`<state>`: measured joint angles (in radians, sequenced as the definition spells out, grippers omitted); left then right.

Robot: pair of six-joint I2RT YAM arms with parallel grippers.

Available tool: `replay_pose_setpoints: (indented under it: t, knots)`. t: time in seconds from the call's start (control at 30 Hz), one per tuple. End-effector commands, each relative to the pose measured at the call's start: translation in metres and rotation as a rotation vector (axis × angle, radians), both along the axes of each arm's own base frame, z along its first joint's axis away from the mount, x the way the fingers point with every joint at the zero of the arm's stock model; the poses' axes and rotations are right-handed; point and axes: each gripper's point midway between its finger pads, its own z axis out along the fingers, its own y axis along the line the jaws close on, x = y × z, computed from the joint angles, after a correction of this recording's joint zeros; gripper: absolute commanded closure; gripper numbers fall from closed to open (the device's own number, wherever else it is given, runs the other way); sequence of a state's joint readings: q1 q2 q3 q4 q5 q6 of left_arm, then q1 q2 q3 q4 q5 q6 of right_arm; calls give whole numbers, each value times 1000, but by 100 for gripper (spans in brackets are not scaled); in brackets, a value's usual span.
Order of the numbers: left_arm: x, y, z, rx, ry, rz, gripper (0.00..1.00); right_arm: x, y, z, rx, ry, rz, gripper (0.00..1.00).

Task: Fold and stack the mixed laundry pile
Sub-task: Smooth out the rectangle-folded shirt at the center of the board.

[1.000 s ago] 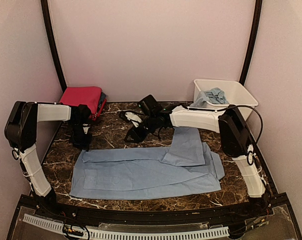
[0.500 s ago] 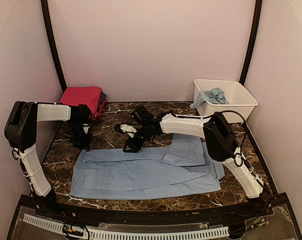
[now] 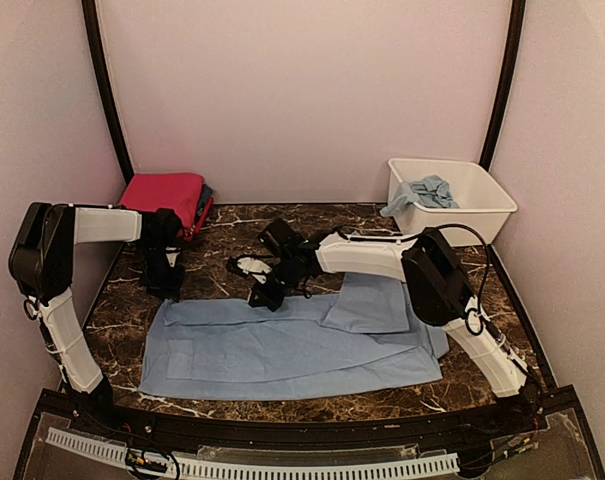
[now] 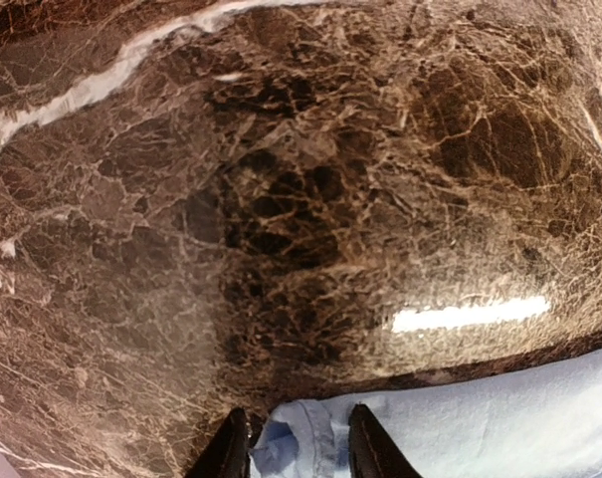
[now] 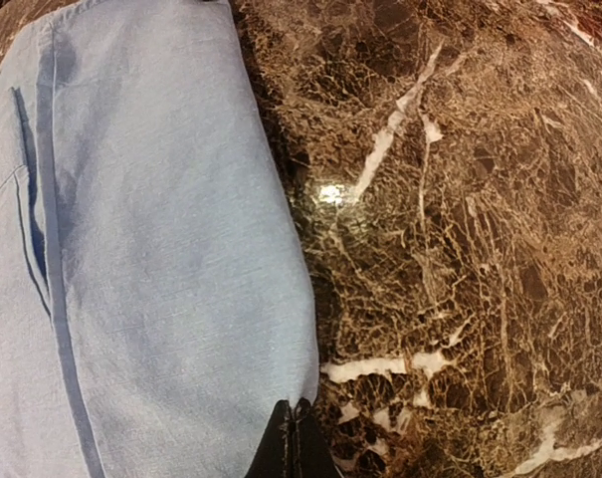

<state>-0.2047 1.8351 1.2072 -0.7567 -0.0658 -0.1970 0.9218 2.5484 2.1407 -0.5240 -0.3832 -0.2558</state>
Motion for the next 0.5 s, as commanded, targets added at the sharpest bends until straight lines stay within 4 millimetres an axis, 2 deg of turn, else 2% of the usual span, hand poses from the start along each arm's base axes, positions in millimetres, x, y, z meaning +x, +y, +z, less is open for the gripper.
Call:
replay_pose_setpoints:
  t: [0.0,0.07,0.23,0.47]
  knots:
    - [6,-10,23,-54,-67,28,65,-12,14,26,38,-77,20,100]
    - [7,-10,21,-48,-65,28,63,-14,16,33,44,-104,20,100]
    - [-5,8,7,75,8,25,64,-13,12,48,62,-149,-8,100]
    - [-22,34,2,221,76,11,68,-12,-4,41,22,-179,-50,100]
